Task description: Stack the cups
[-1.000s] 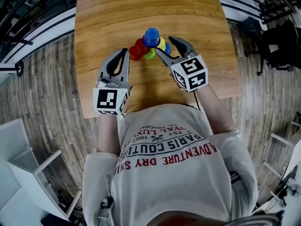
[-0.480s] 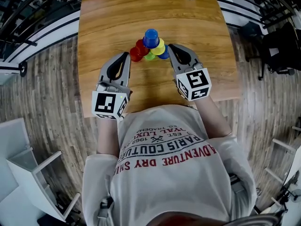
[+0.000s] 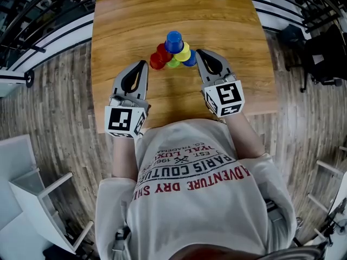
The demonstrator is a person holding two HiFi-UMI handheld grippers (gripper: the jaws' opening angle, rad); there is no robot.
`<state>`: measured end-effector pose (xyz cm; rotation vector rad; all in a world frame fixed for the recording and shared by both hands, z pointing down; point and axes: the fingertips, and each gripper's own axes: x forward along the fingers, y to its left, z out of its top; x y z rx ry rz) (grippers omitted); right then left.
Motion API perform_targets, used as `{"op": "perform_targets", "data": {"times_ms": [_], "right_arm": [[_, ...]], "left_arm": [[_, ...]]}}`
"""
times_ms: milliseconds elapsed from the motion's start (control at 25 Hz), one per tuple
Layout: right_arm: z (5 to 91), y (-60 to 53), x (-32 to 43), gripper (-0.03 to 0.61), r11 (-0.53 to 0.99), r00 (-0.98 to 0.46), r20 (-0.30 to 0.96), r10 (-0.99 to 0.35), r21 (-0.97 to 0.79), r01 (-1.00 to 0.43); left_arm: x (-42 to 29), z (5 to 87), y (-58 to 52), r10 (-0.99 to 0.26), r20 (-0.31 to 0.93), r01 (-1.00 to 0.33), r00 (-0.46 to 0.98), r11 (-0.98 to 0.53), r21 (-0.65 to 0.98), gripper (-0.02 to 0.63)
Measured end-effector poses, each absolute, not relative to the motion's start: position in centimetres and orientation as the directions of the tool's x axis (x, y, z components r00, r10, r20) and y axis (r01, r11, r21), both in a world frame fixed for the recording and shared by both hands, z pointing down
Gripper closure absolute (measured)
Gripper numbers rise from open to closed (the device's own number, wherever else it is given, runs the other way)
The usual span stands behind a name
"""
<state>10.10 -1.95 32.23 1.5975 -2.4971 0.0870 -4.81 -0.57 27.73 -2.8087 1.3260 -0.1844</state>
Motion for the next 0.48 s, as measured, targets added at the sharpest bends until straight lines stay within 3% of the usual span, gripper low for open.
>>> {"op": "perform_targets", "data": {"times_ms": [480], "right_arm": [[32.50,-1.83,9.59,0.552,0.439,-0.431,0.171,-0.886,0.012,-0.898]], "left_arm": [[-4.99,28.53,-0.10,-0.785,0.104,-0.781,0.611,-0.619,-0.083,0.597]]}}
